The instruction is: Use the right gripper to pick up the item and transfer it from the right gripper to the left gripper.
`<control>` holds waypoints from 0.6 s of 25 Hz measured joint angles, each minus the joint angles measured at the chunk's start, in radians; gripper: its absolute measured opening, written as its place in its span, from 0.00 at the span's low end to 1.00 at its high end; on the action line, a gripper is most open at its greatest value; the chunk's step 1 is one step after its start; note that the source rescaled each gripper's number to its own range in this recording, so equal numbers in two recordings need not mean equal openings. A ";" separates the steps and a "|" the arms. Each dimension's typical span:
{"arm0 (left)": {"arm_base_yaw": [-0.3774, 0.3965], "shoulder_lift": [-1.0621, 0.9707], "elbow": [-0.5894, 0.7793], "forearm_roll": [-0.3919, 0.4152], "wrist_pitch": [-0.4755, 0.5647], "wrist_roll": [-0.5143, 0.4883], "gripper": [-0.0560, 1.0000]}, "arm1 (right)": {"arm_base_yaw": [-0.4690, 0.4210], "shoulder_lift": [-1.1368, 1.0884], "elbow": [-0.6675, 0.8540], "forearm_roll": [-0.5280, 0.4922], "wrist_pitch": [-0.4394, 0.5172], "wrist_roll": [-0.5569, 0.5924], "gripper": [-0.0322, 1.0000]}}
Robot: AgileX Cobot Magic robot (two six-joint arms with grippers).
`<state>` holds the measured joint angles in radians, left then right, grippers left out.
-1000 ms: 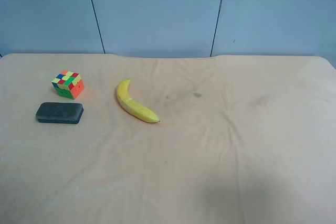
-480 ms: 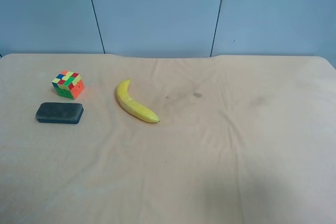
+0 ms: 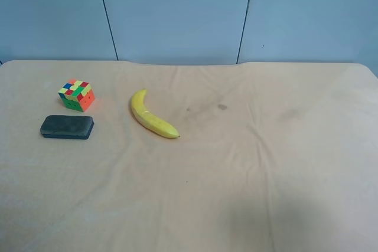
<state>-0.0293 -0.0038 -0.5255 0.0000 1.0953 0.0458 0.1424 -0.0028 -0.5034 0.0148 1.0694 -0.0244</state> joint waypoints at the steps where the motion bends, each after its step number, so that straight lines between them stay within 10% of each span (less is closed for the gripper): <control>1: 0.000 0.000 0.009 0.000 -0.015 0.000 1.00 | 0.000 0.000 0.000 0.000 0.000 0.000 1.00; 15: 0.000 0.000 0.017 0.000 -0.039 -0.002 1.00 | 0.000 0.000 0.000 0.000 0.000 0.000 1.00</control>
<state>-0.0293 -0.0038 -0.5081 0.0000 1.0562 0.0439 0.1424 -0.0028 -0.5034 0.0148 1.0694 -0.0244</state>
